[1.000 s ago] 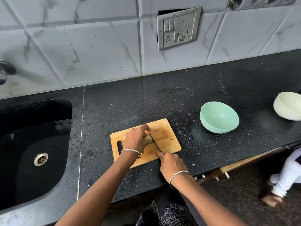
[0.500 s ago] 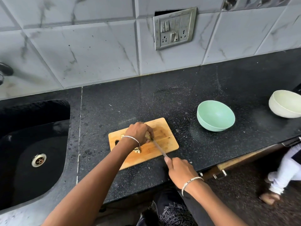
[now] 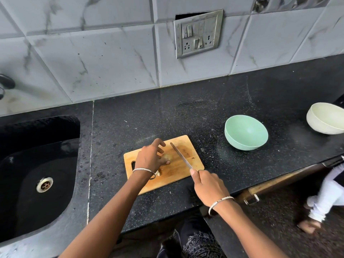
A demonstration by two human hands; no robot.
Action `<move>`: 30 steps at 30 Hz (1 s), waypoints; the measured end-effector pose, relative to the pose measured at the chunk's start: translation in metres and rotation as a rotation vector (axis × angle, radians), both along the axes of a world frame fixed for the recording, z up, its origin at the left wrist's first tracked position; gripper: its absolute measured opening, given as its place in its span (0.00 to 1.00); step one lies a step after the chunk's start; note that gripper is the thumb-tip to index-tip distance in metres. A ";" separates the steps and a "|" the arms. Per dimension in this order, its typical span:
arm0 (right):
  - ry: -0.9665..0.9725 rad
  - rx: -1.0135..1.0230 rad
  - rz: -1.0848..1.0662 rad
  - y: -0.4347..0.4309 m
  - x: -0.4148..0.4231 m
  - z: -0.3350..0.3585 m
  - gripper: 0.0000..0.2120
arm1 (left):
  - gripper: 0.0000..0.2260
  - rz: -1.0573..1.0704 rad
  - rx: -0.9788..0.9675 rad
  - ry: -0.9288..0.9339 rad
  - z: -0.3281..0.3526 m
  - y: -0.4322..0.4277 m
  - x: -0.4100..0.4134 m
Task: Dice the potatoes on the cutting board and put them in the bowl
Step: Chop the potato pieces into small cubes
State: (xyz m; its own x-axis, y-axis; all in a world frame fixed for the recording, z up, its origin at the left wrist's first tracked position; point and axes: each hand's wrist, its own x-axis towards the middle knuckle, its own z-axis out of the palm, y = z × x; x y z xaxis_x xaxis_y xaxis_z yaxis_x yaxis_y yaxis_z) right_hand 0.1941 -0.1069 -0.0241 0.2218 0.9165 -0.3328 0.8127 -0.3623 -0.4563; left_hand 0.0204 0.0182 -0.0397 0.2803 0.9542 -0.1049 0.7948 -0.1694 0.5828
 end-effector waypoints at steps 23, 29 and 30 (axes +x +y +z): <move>-0.079 -0.020 0.000 0.024 -0.044 -0.018 0.23 | 0.07 0.061 0.074 -0.048 -0.015 -0.005 0.000; -0.133 0.006 0.015 0.024 -0.049 -0.026 0.23 | 0.09 0.065 0.086 -0.064 -0.014 -0.009 -0.001; -0.128 0.007 0.017 0.024 -0.050 -0.025 0.23 | 0.09 0.063 0.095 -0.057 -0.013 -0.010 -0.001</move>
